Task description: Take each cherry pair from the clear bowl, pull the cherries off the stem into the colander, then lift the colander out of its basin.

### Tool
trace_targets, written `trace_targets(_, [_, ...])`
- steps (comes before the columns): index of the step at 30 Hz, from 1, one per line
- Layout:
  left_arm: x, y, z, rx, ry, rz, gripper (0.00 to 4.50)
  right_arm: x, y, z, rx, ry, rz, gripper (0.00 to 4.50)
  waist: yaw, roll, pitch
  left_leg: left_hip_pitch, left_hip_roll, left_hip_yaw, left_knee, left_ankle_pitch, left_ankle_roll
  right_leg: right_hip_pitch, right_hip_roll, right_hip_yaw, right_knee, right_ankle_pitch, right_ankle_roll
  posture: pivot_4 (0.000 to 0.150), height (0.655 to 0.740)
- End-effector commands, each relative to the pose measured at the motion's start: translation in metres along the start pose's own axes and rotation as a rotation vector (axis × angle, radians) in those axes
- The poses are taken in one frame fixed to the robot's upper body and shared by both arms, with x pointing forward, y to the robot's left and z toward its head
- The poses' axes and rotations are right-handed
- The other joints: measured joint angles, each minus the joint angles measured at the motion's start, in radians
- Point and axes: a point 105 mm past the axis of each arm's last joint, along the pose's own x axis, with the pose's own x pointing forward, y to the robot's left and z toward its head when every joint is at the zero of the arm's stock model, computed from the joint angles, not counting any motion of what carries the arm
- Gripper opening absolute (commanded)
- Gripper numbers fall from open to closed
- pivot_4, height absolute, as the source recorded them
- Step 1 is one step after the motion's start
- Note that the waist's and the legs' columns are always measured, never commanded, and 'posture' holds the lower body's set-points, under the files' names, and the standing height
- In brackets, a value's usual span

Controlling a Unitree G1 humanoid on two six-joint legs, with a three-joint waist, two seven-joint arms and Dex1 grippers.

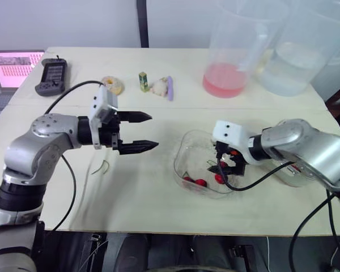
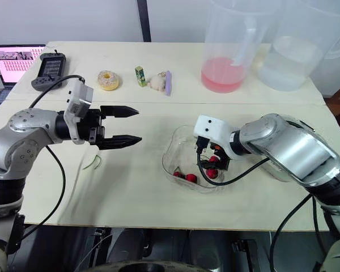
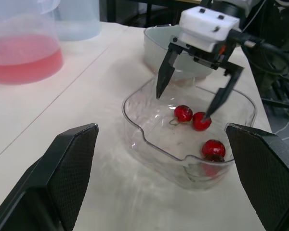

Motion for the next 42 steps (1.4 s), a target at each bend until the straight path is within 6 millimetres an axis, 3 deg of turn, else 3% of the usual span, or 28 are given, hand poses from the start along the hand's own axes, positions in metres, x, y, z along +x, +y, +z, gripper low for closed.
trace_targets(1, [0.0,-0.005,0.008,0.049,-0.02,-0.008,4.5,-0.004,-0.002,0.002,-0.024,0.016,-0.021,2.62,-0.001,0.0,0.0,0.0,0.0,0.0,0.0,0.0,0.0,0.0,0.0,0.0,0.0,0.0,0.0,0.15,0.74])
trace_targets(2, [0.0,-0.006,0.008,0.047,-0.021,-0.009,4.5,-0.003,-0.001,0.001,-0.021,0.025,-0.011,2.18,-0.001,0.0,0.0,0.0,0.0,0.0,0.0,0.0,0.0,0.0,0.0,0.0,0.0,0.0,0.0,0.15,0.74])
trace_targets(11, [0.003,-0.008,0.007,0.043,-0.024,-0.008,4.5,0.018,-0.001,-0.006,0.047,0.064,-0.008,2.18,-0.003,0.0,0.0,0.0,0.0,0.0,0.001,0.0,0.0,0.0,0.0,0.0,0.001,0.0,0.0,0.15,0.74])
trace_targets(32, [0.005,-0.008,0.005,0.051,-0.013,0.0,4.5,0.007,0.004,0.007,0.151,0.074,0.038,2.18,-0.002,0.0,0.0,0.001,0.0,-0.001,0.001,0.0,0.0,0.0,0.001,0.0,0.002,0.0,0.0,0.15,0.74])
trace_targets(37, [0.006,-0.009,0.006,0.049,-0.018,-0.003,4.5,-0.01,0.013,0.019,0.057,0.001,0.129,2.18,-0.001,0.0,0.0,0.001,0.0,-0.001,0.001,0.0,0.0,0.0,0.001,0.0,0.002,0.0,0.0,0.15,0.74])
trace_targets(42, [0.007,-0.008,0.006,0.053,-0.019,-0.005,4.5,-0.003,0.025,0.018,-0.011,-0.015,0.228,2.18,-0.005,0.0,0.0,0.001,0.0,-0.001,0.001,0.0,0.0,0.001,0.001,0.0,0.002,0.0,0.0,0.15,0.74])
